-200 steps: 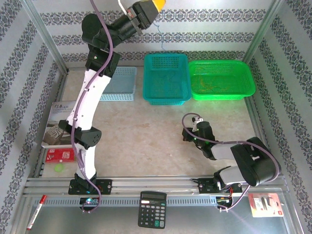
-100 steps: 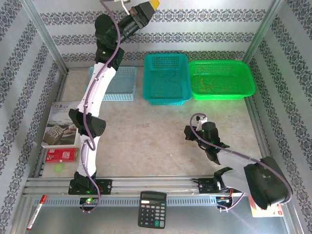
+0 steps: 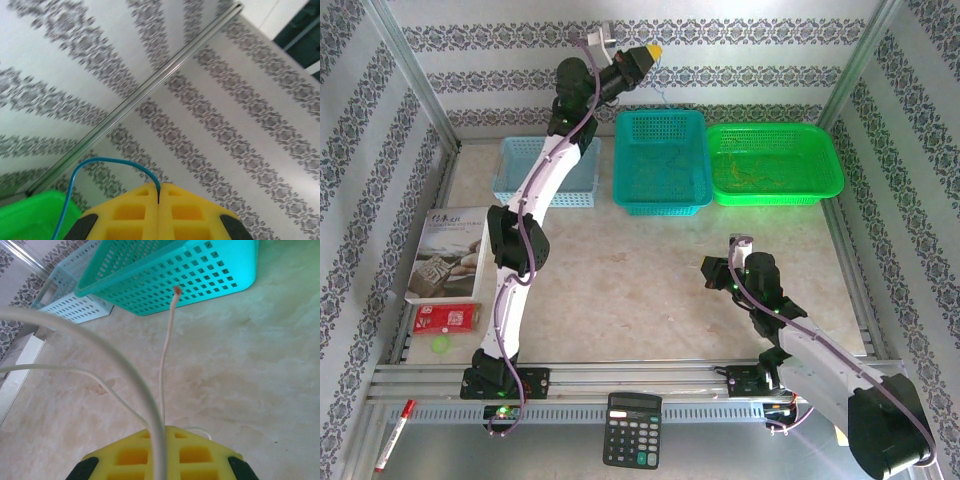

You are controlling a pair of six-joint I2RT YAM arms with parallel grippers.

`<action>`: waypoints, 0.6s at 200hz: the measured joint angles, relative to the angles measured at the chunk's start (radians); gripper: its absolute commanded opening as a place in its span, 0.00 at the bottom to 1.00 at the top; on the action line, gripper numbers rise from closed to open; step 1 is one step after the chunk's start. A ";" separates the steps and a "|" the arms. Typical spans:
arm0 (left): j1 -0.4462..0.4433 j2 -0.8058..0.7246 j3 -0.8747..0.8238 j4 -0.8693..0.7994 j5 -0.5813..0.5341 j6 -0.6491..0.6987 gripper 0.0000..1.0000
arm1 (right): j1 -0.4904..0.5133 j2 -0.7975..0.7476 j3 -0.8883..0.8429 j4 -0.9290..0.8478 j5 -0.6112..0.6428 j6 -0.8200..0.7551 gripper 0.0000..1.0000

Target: Untangle the cables

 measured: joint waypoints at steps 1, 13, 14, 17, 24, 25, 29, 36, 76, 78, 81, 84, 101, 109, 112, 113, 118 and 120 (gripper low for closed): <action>0.000 0.000 -0.005 0.000 0.001 0.000 0.00 | 0.000 0.000 0.000 -0.001 0.000 0.000 0.00; -0.001 0.000 -0.049 0.004 0.008 0.009 0.00 | -0.002 -0.006 0.008 -0.016 -0.008 0.000 0.00; -0.001 0.000 -0.051 0.004 0.008 0.010 0.00 | -0.002 -0.006 0.009 -0.016 -0.009 0.000 0.00; -0.002 0.000 -0.061 0.005 0.010 0.014 0.00 | -0.002 -0.007 0.011 -0.018 -0.010 0.000 0.00; -0.004 0.000 -0.087 0.008 0.015 0.023 0.00 | -0.003 -0.008 0.015 -0.023 -0.011 0.000 0.00; -0.004 0.000 -0.093 0.008 0.015 0.024 0.00 | -0.003 -0.008 0.016 -0.024 -0.012 0.000 0.00; -0.005 0.000 -0.105 0.008 0.018 0.029 0.00 | -0.005 -0.008 0.018 -0.027 -0.014 0.000 0.00; -0.008 0.000 -0.132 0.008 0.023 0.045 0.00 | -0.006 -0.008 0.023 -0.031 -0.016 0.000 0.00; -0.031 -0.003 -0.284 -0.069 0.034 0.191 0.00 | -0.006 -0.008 0.029 -0.044 -0.020 0.000 0.00; -0.032 -0.003 -0.289 -0.074 0.033 0.199 0.00 | -0.006 -0.008 0.030 -0.045 -0.021 0.000 0.00; -0.034 -0.004 -0.302 -0.085 0.034 0.212 0.00 | -0.006 -0.008 0.030 -0.047 -0.023 0.000 0.00; -0.036 -0.005 -0.311 -0.096 0.034 0.227 0.00 | -0.006 -0.008 0.031 -0.048 -0.023 0.000 0.00; -0.046 -0.010 -0.364 -0.152 0.033 0.293 0.00 | -0.006 -0.008 0.034 -0.053 -0.027 0.000 0.00; -0.051 -0.010 -0.377 -0.183 0.032 0.323 0.04 | -0.006 -0.008 0.039 -0.058 -0.027 0.000 0.00; -0.052 -0.010 -0.380 -0.195 0.031 0.336 0.08 | -0.006 -0.008 0.040 -0.059 -0.027 0.000 0.00; -0.052 -0.010 -0.381 -0.197 0.031 0.338 0.10 | -0.006 -0.008 0.042 -0.059 -0.027 0.000 0.00; -0.053 -0.010 -0.385 -0.219 0.027 0.359 0.18 | -0.006 -0.008 0.044 -0.060 -0.027 -0.001 0.00; -0.054 -0.010 -0.385 -0.229 0.025 0.366 0.21 | -0.006 -0.008 0.046 -0.060 -0.027 0.000 0.00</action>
